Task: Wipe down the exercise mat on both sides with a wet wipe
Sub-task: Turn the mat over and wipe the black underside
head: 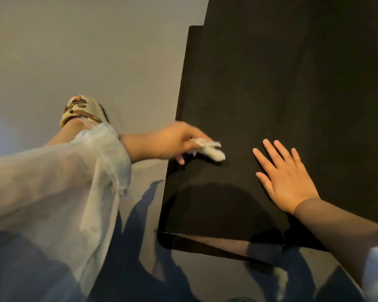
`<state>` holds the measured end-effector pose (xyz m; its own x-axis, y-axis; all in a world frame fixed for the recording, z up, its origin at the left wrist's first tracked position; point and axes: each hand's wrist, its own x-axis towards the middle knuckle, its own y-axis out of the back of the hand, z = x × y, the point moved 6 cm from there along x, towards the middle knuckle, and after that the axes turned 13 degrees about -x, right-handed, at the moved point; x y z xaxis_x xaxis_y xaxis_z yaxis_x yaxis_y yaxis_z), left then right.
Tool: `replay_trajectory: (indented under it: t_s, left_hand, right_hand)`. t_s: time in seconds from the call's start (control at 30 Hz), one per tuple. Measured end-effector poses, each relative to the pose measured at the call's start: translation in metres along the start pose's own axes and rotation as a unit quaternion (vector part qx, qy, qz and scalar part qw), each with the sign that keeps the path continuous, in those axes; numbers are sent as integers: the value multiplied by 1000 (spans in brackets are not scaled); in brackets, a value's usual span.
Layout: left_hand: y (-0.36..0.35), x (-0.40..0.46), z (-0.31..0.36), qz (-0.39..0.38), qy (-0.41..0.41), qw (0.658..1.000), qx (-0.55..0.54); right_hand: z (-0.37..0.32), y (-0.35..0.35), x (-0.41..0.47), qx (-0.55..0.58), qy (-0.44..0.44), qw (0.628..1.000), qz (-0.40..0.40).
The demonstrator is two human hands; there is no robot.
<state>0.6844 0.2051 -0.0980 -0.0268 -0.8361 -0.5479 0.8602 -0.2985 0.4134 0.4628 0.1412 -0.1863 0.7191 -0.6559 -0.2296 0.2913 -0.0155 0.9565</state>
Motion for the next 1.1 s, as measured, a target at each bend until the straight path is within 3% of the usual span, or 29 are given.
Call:
replay_trajectory:
  t_s: [0.07,0.13,0.27,0.43,0.53,0.83,0.97,1.03,1.1]
  left_hand:
    - [43,26,25,155,-81,984,45]
    - [67,56,43,247,-132,955,94]
    - [82,110,49,331,-130,922,153]
    - [56,154,33,247,-54,930,267]
    - [45,148,21,205,-15,945,255]
    - [-22,54,0,65,-54,969,233]
    - [-64,27,-25,-50,38,965,253]
    - [-89,21,-40,-120,134,948,262]
    - [-118,17,-48,-166,166,934,271]
  right_hand:
    - [0,-3,0,-4,-1,1000,-3]
    - [1,-3,0,-2,0,1000,-2]
    - [0,2,0,2,2,1000,20]
    - [-1,0,2,7,12,1000,24]
    - [1,-5,2,21,12,1000,17]
    - [2,-5,5,25,7,1000,15]
    - [2,-4,4,31,5,999,19]
    - [1,-4,2,23,3,999,22]
    - [1,-4,1,20,3,1000,24]
